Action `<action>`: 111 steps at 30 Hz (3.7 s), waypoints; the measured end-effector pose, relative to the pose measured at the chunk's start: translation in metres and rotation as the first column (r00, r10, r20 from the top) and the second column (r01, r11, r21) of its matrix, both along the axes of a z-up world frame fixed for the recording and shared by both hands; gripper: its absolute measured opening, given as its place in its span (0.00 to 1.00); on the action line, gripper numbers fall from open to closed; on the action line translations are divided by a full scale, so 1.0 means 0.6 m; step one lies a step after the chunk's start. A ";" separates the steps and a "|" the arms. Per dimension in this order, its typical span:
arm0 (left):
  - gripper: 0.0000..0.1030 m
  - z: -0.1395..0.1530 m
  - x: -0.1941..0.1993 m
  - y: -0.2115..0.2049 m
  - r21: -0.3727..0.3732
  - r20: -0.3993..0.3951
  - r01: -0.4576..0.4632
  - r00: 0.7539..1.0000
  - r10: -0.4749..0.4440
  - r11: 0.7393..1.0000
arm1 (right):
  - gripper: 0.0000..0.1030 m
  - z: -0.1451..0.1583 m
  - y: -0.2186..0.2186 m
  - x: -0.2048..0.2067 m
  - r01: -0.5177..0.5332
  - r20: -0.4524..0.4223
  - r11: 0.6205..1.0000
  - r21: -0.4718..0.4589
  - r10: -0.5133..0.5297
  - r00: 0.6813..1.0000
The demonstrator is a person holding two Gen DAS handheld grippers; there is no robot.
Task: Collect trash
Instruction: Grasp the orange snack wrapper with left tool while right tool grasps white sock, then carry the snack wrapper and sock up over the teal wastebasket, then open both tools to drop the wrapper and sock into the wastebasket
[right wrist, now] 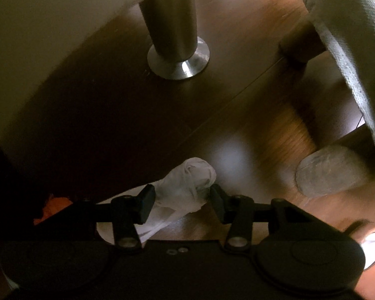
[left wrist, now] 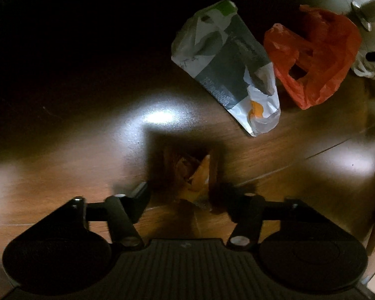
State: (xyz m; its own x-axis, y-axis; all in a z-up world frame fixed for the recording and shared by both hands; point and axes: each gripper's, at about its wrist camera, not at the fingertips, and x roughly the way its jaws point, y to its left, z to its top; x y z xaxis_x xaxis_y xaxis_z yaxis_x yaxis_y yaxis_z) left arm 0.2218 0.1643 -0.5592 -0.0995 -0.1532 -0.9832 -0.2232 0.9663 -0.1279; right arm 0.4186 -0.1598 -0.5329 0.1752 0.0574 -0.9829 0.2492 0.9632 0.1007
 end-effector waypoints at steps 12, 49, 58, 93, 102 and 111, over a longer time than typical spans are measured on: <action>0.34 -0.003 0.000 0.010 -0.030 0.018 -0.023 1.000 0.023 0.999 | 0.16 -0.002 -0.003 -0.004 0.004 0.003 1.000 0.014 -0.004 1.000; 0.34 0.582 -0.069 -0.123 -0.038 0.344 0.032 0.939 -0.017 0.999 | 0.16 0.606 -0.060 -0.286 -0.282 0.345 0.957 0.060 0.245 0.906; 0.34 0.731 -0.102 -0.199 -0.025 0.482 0.004 0.876 0.008 1.000 | 0.16 0.739 -0.142 -0.361 -0.370 0.495 0.928 0.051 0.298 0.816; 0.35 0.867 0.202 -0.692 0.009 0.593 0.344 0.754 -0.282 0.939 | 0.16 0.765 -0.471 -0.207 -0.126 0.567 0.985 -0.121 0.173 0.805; 0.35 0.782 0.275 -0.748 0.036 0.520 0.379 0.783 -0.342 0.925 | 0.16 0.706 -0.451 -0.166 -0.204 0.497 0.963 -0.174 0.265 0.826; 0.35 0.714 0.312 -0.782 0.079 0.446 0.441 0.786 -0.428 0.894 | 0.18 0.655 -0.431 -0.139 -0.269 0.414 0.949 -0.162 0.313 0.855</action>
State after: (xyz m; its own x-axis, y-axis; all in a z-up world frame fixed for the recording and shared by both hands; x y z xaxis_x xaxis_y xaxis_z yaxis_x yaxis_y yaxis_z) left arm 0.4087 -0.3049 -0.1311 0.2800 -0.2267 -0.9329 0.3062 0.9420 -0.1370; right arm 0.3350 -0.4186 -0.1399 0.5705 0.0830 -0.8171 -0.0910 0.9951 0.0375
